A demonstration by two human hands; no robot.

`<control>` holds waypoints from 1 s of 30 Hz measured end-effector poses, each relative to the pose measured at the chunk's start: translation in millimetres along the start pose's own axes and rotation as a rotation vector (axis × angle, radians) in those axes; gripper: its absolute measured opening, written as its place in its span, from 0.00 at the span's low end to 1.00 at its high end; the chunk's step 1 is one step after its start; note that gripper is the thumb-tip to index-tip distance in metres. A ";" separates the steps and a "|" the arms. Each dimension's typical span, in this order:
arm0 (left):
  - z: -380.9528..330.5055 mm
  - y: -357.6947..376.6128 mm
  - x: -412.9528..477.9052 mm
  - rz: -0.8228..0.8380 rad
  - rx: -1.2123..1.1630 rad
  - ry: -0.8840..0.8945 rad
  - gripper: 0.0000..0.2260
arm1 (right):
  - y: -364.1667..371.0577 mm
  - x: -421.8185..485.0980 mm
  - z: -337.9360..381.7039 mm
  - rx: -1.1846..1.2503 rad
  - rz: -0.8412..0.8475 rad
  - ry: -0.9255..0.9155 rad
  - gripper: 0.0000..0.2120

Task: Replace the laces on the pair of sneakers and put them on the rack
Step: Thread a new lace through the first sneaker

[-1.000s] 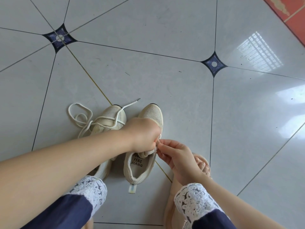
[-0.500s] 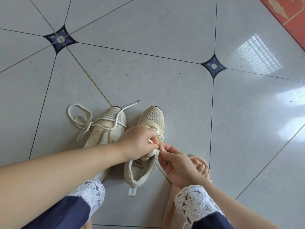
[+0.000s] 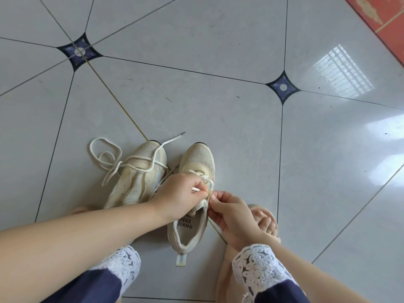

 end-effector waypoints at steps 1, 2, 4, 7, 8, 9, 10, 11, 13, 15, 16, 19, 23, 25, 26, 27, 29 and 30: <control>0.0 -1.4 -1.1 -0.003 -0.006 0.009 0.06 | -0.8 0.0 2.6 -0.061 -0.001 -0.017 0.07; -1.2 -2.4 -2.4 -0.005 -0.004 0.028 0.04 | -1.4 0.1 5.2 -0.121 0.003 -0.033 0.08; -6.1 -4.0 -5.8 -0.023 0.084 0.086 0.14 | -2.3 0.1 9.4 -0.207 0.014 -0.062 0.08; -25.3 -2.7 -12.0 -0.101 0.383 0.278 0.19 | -2.8 1.1 15.3 -0.318 0.004 -0.125 0.08; -31.5 -1.5 -13.7 -0.133 0.458 0.336 0.17 | -2.9 1.9 17.9 -0.358 -0.003 -0.148 0.08; -35.5 -0.2 -13.8 -0.155 0.515 0.367 0.14 | -3.4 3.0 19.9 -0.380 -0.012 -0.165 0.08; -37.3 0.4 -12.5 -0.176 0.555 0.377 0.14 | -4.6 4.1 21.2 -0.380 -0.026 -0.171 0.09; -37.2 0.2 -10.7 -0.193 0.581 0.376 0.13 | -6.0 5.3 21.9 -0.366 -0.042 -0.173 0.10; -36.5 -0.1 -8.5 -0.214 0.591 0.380 0.11 | -9.5 7.2 23.3 -0.363 -0.076 -0.182 0.11; -35.5 -2.2 -9.5 -0.244 0.562 0.379 0.08 | -14.3 8.6 25.1 -0.408 -0.113 -0.209 0.11; -35.1 -3.5 -9.6 -0.262 0.546 0.376 0.06 | -18.3 9.3 27.2 -0.432 -0.138 -0.229 0.11; -31.7 -7.5 -5.9 -0.287 0.518 0.343 0.04 | -46.7 12.1 43.8 -0.432 -0.287 -0.295 0.12; -30.7 -19.3 -2.2 -0.333 0.478 0.326 0.04 | -126.8 9.4 87.7 -0.084 -0.637 -0.338 0.15; -31.4 -18.5 -2.5 -0.328 0.477 0.336 0.05 | -153.4 5.5 103.8 0.137 -0.736 -0.351 0.15; -31.7 -17.0 -2.3 -0.320 0.474 0.340 0.05 | -156.3 6.4 108.1 0.239 -0.737 -0.348 0.15; -32.1 -15.9 -2.0 -0.317 0.468 0.343 0.05 | -152.0 9.7 110.8 0.343 -0.700 -0.348 0.15; -32.3 -16.0 -1.1 -0.323 0.443 0.338 0.05 | -122.7 19.5 112.6 0.479 -0.545 -0.339 0.16; -32.3 -16.1 -1.1 -0.320 0.433 0.331 0.06 | -102.3 23.7 109.7 0.414 -0.457 -0.310 0.16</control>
Point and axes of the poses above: each hand's wrist, its own x-axis towards the middle knuckle, its own y-axis out of the palm, z = x × y, the point moved 7 cm from there along x, towards the middle knuckle, and after that the axes turned 13 degrees about -y, right-handed, at the moved point
